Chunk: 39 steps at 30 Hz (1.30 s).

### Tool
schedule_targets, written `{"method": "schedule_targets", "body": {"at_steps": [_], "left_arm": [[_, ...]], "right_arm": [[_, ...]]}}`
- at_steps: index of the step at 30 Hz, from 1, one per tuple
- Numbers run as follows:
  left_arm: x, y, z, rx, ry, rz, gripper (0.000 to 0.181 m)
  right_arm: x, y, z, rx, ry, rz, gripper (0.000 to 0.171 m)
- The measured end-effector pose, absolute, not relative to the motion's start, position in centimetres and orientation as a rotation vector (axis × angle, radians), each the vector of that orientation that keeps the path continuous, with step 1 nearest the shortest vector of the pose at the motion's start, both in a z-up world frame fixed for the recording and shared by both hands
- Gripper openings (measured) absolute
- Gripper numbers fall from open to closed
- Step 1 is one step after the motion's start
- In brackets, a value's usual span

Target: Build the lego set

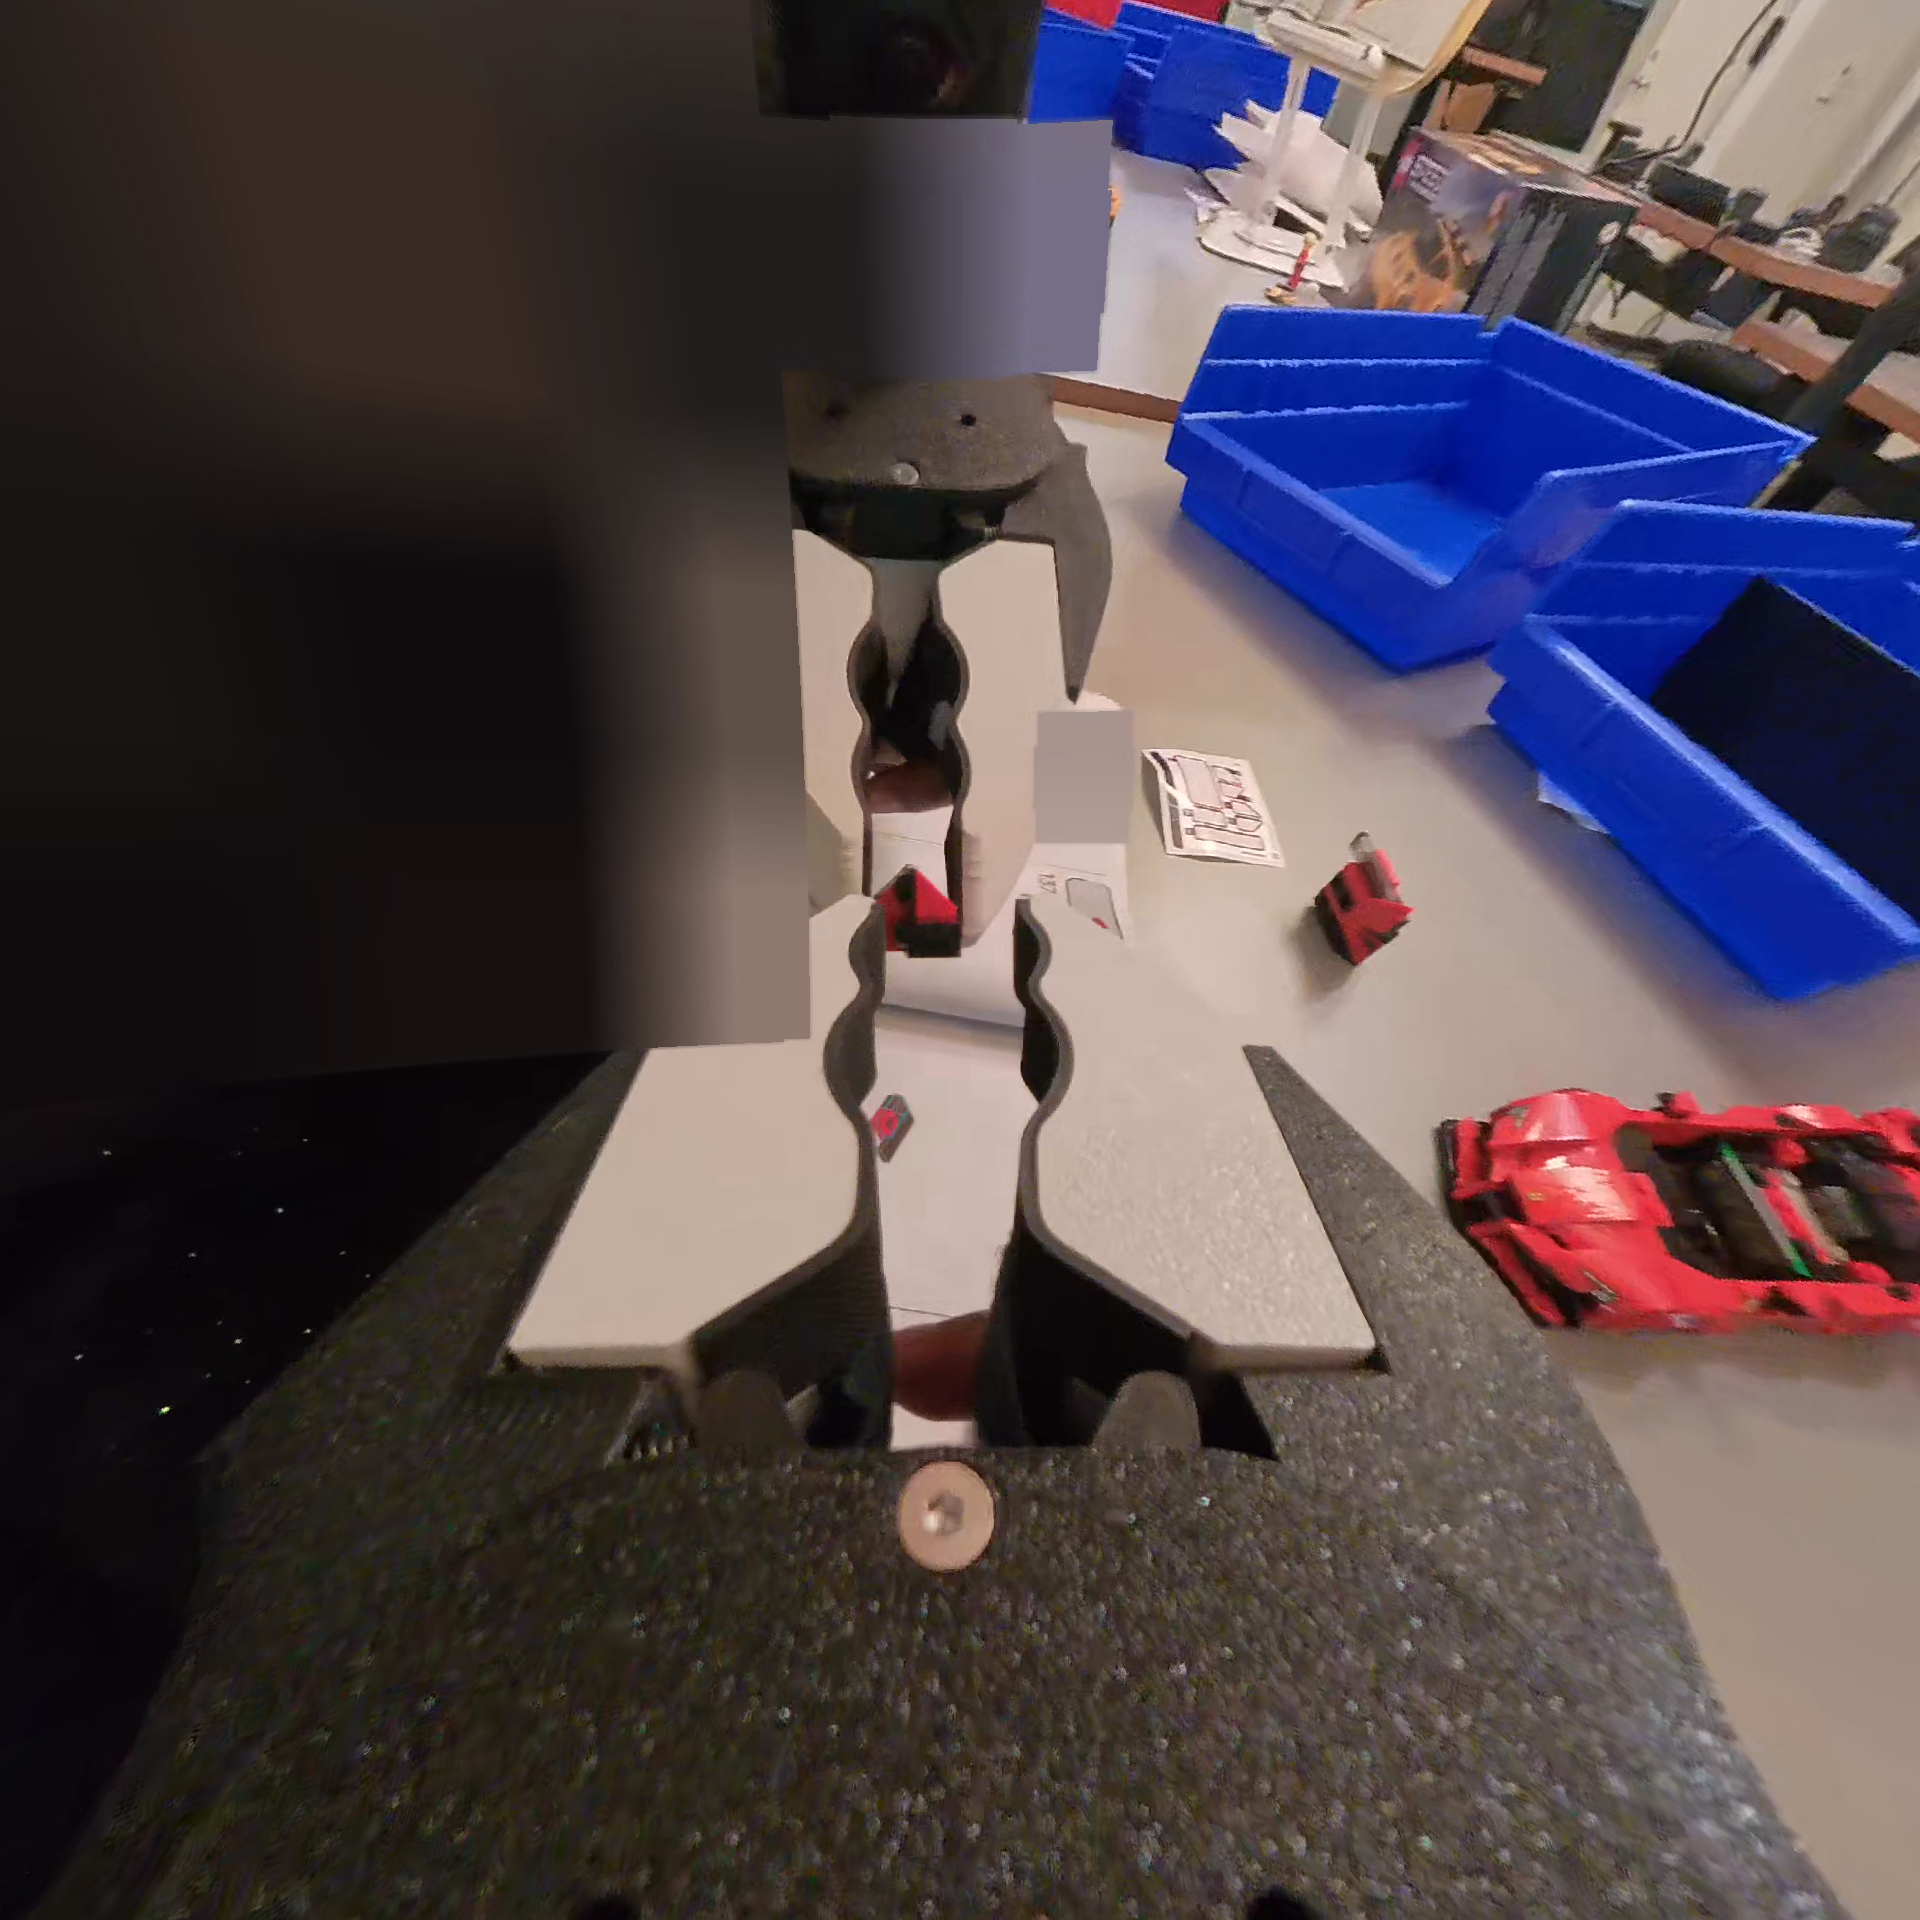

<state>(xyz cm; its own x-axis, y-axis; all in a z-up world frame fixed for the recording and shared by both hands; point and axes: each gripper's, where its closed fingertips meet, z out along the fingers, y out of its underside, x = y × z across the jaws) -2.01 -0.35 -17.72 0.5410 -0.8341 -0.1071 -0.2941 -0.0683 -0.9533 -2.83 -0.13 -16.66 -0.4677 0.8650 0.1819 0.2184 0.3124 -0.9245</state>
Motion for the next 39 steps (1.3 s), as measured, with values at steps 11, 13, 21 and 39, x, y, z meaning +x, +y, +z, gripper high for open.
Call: {"method": "schedule_targets", "body": {"at_steps": [11, 13, 21, 39], "left_arm": [[-1.8, -0.4, -17.0, -1.643, 0.856, -0.843, 0.026], [-2.1, -0.1, -17.2, -1.658, 0.824, -0.836, 0.034], [-2.1, 1.1, -18.0, -1.648, 0.746, -0.784, 0.039], [-1.8, 2.4, -18.0, -1.608, 0.656, -0.885, 0.018]], "right_arm": [[-2.6, 0.2, -16.1, -1.003, -1.691, 1.405, 0.012], [-2.5, 0.7, -15.3, -1.039, -1.568, 1.53, 0.012], [-2.4, 2.0, -15.6, -1.142, -1.326, 1.72, 0.011], [-2.8, 2.8, -16.6, -1.194, -1.229, 1.766, 0.011]]}}
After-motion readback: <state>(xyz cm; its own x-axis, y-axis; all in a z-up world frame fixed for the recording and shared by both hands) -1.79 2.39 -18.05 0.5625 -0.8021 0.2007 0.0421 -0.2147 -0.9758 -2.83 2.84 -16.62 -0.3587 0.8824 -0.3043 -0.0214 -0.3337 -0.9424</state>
